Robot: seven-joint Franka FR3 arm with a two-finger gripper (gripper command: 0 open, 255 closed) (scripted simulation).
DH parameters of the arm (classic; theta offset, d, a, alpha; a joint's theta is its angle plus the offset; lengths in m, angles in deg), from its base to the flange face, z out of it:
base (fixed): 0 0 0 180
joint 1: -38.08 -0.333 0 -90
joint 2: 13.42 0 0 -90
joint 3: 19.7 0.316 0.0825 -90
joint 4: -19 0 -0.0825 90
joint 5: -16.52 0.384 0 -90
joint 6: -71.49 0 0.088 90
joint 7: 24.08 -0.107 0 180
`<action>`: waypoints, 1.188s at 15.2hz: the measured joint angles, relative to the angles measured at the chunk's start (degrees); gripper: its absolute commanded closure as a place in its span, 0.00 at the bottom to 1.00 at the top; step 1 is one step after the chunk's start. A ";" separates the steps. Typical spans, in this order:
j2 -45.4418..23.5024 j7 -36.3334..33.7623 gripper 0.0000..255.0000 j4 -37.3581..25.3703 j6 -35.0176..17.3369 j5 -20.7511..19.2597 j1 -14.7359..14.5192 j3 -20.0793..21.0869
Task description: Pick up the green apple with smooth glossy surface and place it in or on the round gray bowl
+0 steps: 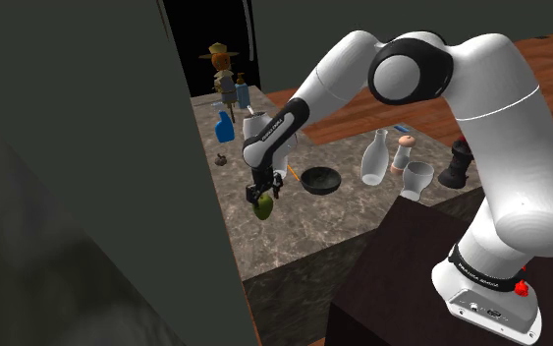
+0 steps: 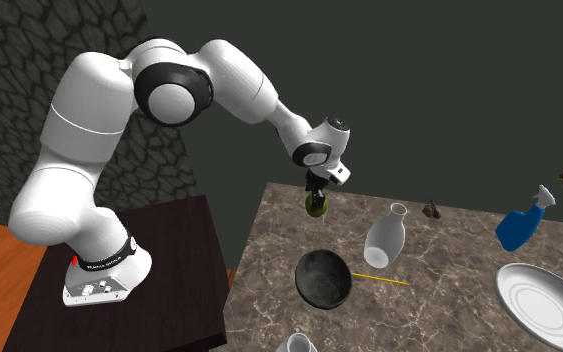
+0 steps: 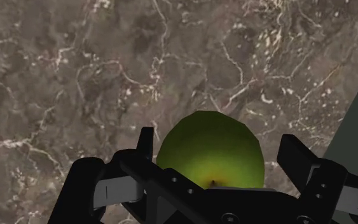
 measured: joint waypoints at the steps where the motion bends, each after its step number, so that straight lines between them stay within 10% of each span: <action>1: -0.57 -0.04 0.00 -0.06 -0.53 0.00 -0.09 0.01; 10: -2.39 -0.06 0.00 0.02 -2.45 0.01 -0.29 0.01; 11: -2.40 -0.05 1.00 0.02 -2.46 0.01 -0.29 0.01; 18: -2.32 -0.06 1.00 -0.01 -2.44 0.01 -0.29 0.01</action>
